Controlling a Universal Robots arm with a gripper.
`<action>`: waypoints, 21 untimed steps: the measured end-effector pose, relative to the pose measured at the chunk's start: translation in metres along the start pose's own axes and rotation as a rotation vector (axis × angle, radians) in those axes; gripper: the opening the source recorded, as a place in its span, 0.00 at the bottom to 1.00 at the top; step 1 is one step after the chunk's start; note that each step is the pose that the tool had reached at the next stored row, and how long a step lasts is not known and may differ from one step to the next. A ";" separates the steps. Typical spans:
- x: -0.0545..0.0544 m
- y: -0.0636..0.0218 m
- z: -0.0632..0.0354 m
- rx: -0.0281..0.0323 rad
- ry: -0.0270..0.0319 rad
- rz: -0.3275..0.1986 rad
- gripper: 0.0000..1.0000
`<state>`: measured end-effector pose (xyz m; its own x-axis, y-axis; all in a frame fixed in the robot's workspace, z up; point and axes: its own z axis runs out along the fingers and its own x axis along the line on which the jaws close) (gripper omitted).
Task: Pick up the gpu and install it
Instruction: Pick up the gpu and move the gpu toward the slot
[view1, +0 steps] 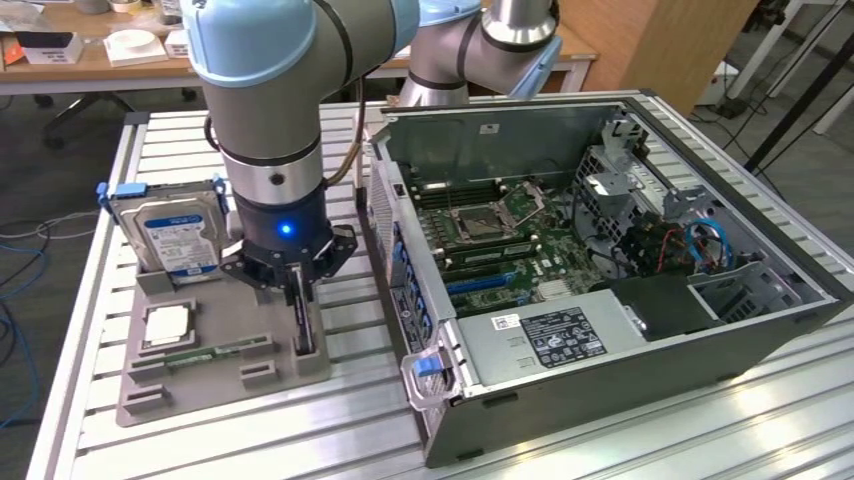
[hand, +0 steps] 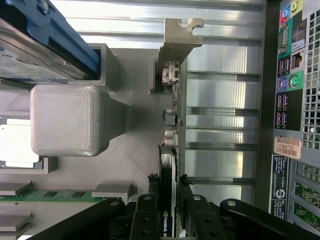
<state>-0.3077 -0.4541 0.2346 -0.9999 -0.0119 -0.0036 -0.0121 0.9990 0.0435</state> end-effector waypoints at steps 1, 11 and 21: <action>0.000 0.0000 0.0000 0.0000 0.0000 0.000 0.26; 0.000 0.0001 -0.0010 -0.0001 -0.0001 0.000 0.26; 0.000 0.0003 -0.0078 -0.0001 0.0000 0.000 0.26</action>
<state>-0.3077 -0.4541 0.2424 -0.9999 -0.0119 -0.0035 -0.0121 0.9990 0.0436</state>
